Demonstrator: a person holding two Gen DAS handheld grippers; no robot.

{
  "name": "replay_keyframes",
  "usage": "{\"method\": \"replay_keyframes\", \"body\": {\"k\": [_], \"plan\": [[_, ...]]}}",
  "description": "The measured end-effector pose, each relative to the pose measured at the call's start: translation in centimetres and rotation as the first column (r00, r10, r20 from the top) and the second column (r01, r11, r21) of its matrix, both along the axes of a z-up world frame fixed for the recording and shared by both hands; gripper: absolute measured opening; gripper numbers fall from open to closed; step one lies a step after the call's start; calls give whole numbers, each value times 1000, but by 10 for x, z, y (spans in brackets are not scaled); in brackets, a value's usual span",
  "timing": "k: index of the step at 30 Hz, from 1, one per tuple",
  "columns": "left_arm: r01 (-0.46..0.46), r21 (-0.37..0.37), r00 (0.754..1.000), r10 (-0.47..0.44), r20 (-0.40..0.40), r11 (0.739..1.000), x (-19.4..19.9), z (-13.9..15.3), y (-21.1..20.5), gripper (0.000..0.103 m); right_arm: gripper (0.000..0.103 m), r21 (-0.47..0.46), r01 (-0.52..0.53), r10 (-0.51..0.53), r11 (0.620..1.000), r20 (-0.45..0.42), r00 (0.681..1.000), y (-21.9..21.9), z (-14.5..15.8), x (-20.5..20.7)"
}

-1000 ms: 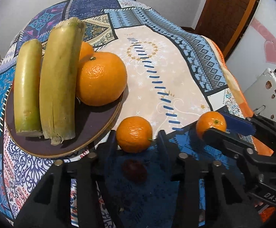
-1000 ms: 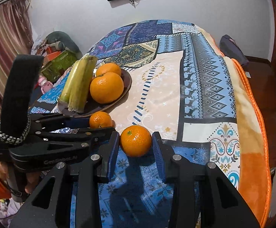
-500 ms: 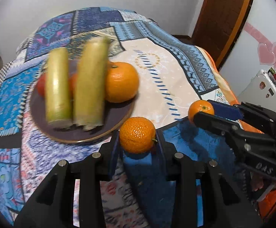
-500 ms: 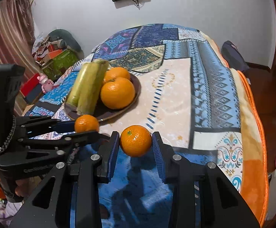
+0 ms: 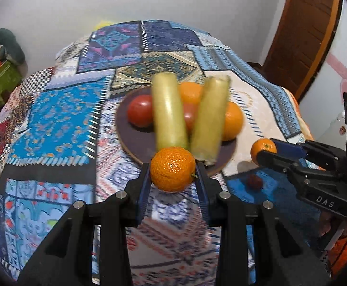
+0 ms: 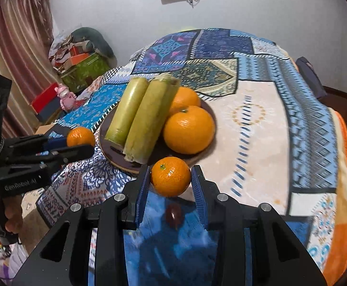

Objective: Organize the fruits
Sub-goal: 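Carry both mandarins to the dark plate and set them down, then open both tools and move them back toward the dark red dates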

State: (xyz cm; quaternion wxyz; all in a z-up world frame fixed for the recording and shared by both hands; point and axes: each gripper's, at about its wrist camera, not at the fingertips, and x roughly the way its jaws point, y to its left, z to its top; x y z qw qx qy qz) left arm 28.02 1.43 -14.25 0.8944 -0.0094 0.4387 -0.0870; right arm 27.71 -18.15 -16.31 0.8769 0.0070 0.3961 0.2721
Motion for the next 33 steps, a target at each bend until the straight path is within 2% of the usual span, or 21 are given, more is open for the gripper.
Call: {"method": "replay_keyframes", "body": {"k": [8, 15, 24, 28, 31, 33], "plan": [[-29, -10, 999, 29, -32, 1000, 30, -13, 21, 36, 33, -34, -22, 21, 999, -21, 1000, 19, -8, 10], [-30, 3, 999, 30, -26, 1000, 48, -18, 23, 36, 33, -50, -27, 26, 998, -23, 999, 24, -10, 12], [-45, 31, 999, 46, -29, 999, 58, -24, 21, 37, 33, -40, -21, 20, 999, -40, 999, 25, -12, 15], [-51, 69, 998, 53, -24, 996, 58, -24, 17, 39, 33, -34, -16, 14, 999, -53, 998, 24, -11, 16], [-54, 56, 998, 55, -29, 997, 55, -23, 19, 41, 34, -39, -16, 14, 999, -42, 999, 21, -8, 12], [-60, 44, 998, 61, -24, 997, 49, -20, 22, 45, 38, -27, -7, 6, 1000, -32, 999, 17, -3, 8]]}}
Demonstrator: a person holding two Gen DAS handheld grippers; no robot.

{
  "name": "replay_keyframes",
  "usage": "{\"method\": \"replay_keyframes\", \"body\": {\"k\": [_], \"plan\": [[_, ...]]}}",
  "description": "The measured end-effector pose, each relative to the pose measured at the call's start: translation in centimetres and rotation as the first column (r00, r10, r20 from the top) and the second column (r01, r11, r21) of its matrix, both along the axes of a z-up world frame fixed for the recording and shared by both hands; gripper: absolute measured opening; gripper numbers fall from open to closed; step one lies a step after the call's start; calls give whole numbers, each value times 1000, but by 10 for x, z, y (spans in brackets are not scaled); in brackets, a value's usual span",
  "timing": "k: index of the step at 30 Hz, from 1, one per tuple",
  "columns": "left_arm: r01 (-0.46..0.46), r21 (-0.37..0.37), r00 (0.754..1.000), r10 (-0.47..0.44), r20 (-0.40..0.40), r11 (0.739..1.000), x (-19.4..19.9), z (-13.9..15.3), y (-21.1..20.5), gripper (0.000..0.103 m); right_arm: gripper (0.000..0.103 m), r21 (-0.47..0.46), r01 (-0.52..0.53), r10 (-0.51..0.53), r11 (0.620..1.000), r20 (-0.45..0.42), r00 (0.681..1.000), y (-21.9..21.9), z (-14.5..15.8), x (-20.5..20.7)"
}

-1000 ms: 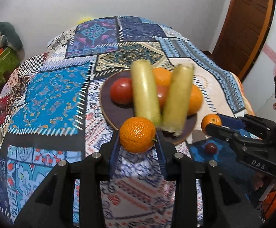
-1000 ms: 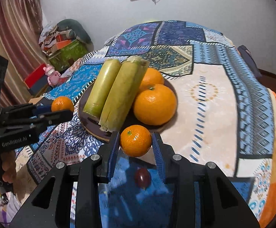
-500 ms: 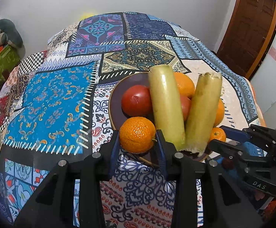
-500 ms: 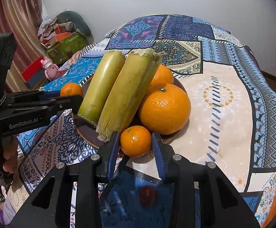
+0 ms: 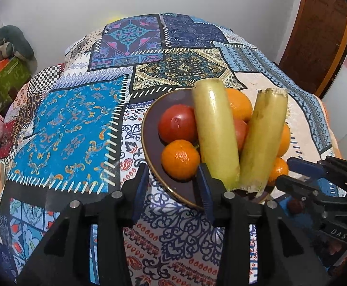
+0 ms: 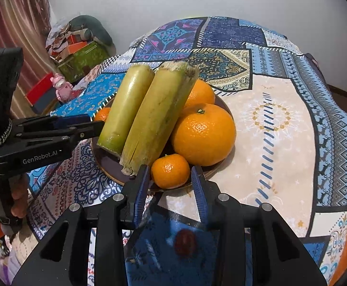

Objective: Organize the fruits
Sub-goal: 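Open both tools and move them back toward the dark red dates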

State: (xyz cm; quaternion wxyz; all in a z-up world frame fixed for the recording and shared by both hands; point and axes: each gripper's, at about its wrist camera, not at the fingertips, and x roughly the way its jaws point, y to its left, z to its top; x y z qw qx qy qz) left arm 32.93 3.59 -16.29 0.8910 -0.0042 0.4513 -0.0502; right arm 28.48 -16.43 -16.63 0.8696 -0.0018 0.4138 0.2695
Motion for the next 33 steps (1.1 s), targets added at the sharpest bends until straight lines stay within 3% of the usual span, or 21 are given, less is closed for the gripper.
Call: {"method": "replay_keyframes", "body": {"k": [16, 27, 33], "plan": [[143, -37, 987, -139, 85, 989, -92, 37, -34, 64, 40, -68, 97, -92, 993, 76, 993, -51, 29, -55], [175, -101, 984, -171, 44, 979, -132, 29, -53, 69, 40, -34, 104, -104, 994, 0, 995, -62, 4, -98], [179, -63, 984, -177, 36, 982, -150, 18, -63, 69, 39, -15, 97, -97, 995, -47, 994, -62, -12, -109]]}}
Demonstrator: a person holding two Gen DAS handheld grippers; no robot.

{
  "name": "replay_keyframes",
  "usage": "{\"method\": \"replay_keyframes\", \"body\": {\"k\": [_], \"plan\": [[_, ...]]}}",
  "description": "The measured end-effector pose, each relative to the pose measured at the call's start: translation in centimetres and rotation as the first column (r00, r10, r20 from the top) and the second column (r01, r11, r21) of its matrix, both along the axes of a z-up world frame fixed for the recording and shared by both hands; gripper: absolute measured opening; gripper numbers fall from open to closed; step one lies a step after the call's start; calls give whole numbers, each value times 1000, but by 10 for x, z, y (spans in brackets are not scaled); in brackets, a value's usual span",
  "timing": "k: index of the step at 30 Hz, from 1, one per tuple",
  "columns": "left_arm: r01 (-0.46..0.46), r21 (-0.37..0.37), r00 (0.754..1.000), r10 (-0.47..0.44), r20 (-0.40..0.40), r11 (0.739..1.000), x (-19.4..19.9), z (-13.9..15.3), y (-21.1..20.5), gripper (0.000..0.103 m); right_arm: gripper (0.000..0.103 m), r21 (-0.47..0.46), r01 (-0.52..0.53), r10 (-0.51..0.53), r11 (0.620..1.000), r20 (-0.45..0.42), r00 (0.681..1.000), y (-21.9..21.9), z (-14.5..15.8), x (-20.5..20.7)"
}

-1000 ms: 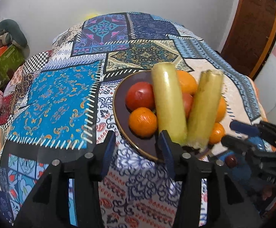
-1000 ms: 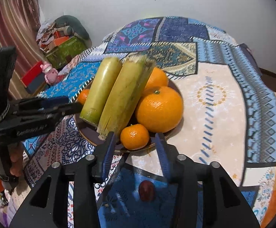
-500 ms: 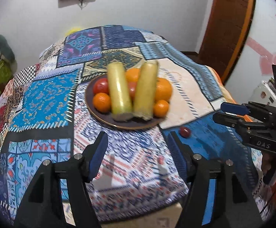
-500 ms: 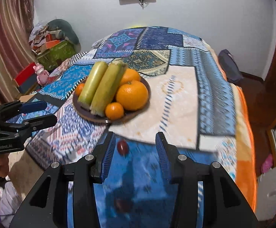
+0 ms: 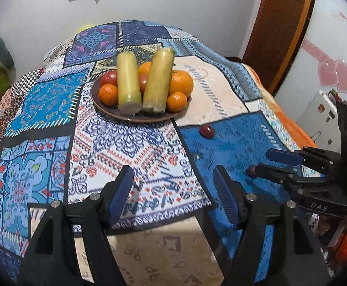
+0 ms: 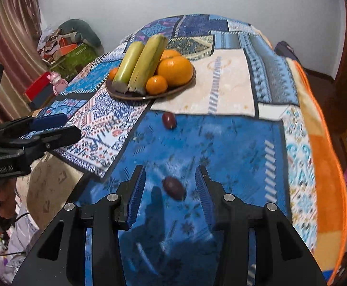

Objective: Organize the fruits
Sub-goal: 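Open both tools and move them back toward the dark red dates, then grasp a dark red date with the left tool while the right tool grasps another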

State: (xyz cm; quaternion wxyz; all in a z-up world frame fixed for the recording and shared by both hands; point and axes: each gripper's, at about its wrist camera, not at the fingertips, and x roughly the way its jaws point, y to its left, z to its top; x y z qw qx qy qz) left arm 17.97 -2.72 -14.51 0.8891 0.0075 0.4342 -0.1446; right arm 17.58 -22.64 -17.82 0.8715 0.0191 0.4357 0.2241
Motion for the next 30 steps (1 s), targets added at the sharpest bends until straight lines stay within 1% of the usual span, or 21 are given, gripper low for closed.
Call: {"method": "replay_keyframes", "body": {"k": [3, 4, 9, 15, 20, 25, 30], "plan": [[10, 1, 1000, -10, -13, 1000, -2, -6, -6, 69, 32, 8, -8, 9, 1000, -33, 999, 1, -8, 1], [12, -1, 1000, -12, -18, 1000, -2, -7, -8, 69, 28, 5, -9, 9, 1000, -38, 999, 1, -11, 0], [18, -8, 999, -19, -48, 1000, 2, -15, -17, 69, 20, 11, -8, 8, 1000, -62, 998, -1, -19, 4], [25, -8, 997, -25, -66, 1000, 13, -21, -29, 69, 19, 20, 2, -1, 1000, -25, 1000, -9, -12, 5], [34, -7, 997, -35, -73, 999, 30, -21, -43, 69, 19, 18, 23, -24, 1000, 9, 1000, -22, 0, 15], [25, -5, 997, -25, -70, 1000, 52, -23, -56, 69, 19, 24, 48, -49, 999, 41, 998, -38, 11, 25], [31, 9, 996, -30, -84, 999, 72, -29, -70, 65, 19, 16, 42, -43, 999, 72, 996, -40, 19, 41]]}}
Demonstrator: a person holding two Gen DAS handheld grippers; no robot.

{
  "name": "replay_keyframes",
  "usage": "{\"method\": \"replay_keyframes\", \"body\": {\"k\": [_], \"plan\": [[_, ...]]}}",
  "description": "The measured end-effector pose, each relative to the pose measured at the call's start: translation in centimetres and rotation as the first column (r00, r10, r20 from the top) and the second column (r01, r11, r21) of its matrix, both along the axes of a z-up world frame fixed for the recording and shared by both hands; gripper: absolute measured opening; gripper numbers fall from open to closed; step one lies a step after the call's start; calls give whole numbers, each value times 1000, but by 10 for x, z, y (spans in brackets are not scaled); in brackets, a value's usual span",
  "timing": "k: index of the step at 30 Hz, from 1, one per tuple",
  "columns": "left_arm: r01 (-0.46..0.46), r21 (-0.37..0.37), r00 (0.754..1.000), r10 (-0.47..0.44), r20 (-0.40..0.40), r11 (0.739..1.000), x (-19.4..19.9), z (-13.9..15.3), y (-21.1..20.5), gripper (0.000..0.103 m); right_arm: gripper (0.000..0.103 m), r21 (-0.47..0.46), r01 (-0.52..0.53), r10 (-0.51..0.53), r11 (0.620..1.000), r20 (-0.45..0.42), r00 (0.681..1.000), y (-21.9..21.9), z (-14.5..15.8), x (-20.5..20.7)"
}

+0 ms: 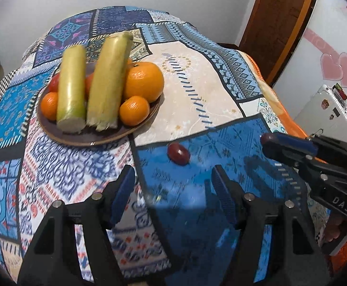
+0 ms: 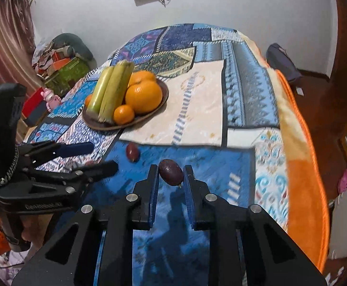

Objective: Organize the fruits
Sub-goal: 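Grasp a dark red date with the left tool while the right tool grasps another, then carry both dates to the dark plate and release them among the fruit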

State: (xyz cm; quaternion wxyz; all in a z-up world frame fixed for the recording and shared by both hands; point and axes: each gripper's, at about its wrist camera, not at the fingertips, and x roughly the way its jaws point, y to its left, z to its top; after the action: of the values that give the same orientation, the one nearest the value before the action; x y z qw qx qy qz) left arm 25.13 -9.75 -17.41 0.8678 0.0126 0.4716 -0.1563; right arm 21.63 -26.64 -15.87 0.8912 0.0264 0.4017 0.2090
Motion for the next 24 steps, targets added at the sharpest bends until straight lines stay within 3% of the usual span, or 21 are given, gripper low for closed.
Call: {"method": "replay_keyframes", "body": {"k": [4, 16, 18, 24], "plan": [[11, 21, 1000, -10, -18, 1000, 15, -7, -10, 52, 19, 12, -5, 5, 1000, 18, 1000, 2, 0, 16], [11, -1, 998, -11, -61, 1000, 41, -24, -18, 38, 19, 64, -14, 16, 998, -16, 1000, -5, -15, 25], [16, 9, 998, -16, -57, 1000, 41, -25, -20, 25, 19, 64, -16, 17, 998, -15, 1000, -5, -13, 24], [27, 14, 999, -26, -30, 1000, 33, -20, -21, 24, 19, 55, -24, 24, 998, -9, 1000, -1, -10, 23]]}}
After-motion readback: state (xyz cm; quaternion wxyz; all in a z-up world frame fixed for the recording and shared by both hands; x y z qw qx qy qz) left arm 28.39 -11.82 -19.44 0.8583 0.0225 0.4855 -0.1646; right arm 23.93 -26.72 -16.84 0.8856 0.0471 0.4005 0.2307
